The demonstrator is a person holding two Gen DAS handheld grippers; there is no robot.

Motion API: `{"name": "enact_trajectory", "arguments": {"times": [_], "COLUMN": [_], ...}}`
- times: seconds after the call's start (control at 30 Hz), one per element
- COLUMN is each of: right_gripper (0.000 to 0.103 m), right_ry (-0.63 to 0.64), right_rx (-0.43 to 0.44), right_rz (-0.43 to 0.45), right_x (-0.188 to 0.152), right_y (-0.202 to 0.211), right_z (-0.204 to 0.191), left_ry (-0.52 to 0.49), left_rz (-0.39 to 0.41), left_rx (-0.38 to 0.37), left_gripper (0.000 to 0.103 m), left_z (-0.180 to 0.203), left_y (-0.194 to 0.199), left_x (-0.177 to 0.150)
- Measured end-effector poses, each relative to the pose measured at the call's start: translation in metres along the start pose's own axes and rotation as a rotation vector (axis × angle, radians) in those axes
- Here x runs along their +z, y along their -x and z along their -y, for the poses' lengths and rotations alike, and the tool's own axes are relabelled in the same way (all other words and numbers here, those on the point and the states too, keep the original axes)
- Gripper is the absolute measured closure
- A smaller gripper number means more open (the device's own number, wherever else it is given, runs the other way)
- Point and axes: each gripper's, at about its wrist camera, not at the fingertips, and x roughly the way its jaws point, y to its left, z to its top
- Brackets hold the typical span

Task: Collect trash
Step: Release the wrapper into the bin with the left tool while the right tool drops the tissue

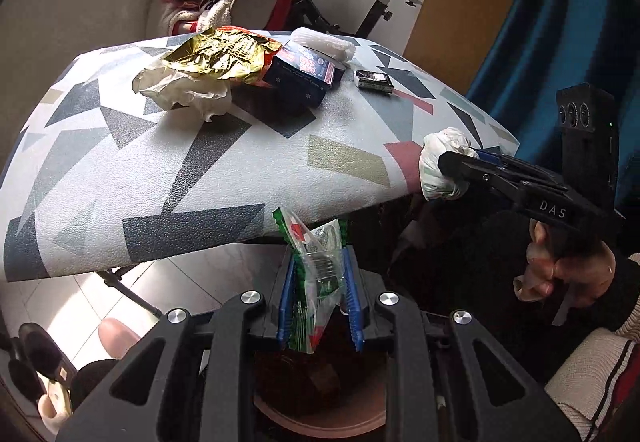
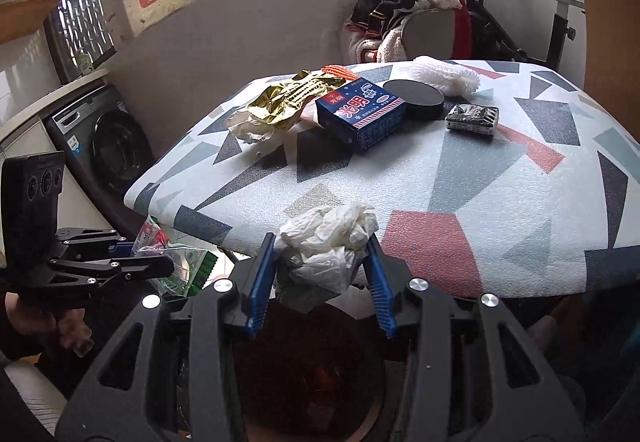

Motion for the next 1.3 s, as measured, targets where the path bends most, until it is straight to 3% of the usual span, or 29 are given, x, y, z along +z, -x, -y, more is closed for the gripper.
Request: {"name": "enact_trajectory", "arguments": {"times": [0.33,0.4,0.47,0.5,0.87,0.97,1.3], "right_gripper": [0.058,0.058,0.058,0.058,0.058,0.058,0.057], "right_ry": [0.038,0.059,0.084,0.094,0.116,0.119,0.147], "right_rx": [-0.029,-0.030,-0.029,-0.030,-0.036,-0.042,-0.034], "right_rz": [-0.046,-0.053,-0.056,-0.057,-0.082,-0.097,-0.126], "right_x": [-0.008,-0.009,-0.010,-0.010,-0.013,-0.014,-0.016], "right_y": [-0.012,-0.014,-0.014,-0.015,-0.020,-0.023,-0.029], "right_z": [-0.007,-0.011,-0.015,-0.017,-0.020,-0.021,-0.027], "left_ry": [-0.052,-0.057,-0.057,-0.054,0.050,0.102,0.165], "left_rz": [-0.011,-0.012,-0.010,-0.003,0.095,0.123,0.131], "left_rx": [0.009,0.020,0.052,0.074,0.201,0.278,0.283], "left_gripper": [0.072,0.064,0.032,0.027,0.013,0.010,0.010], "left_z": [0.011,0.012,0.012,0.012,-0.006,-0.014,-0.027], "left_y": [-0.005,-0.005,-0.006,-0.005,0.015,0.022,0.026], "left_x": [-0.003,-0.003,-0.003,-0.003,-0.001,-0.003,-0.004]}}
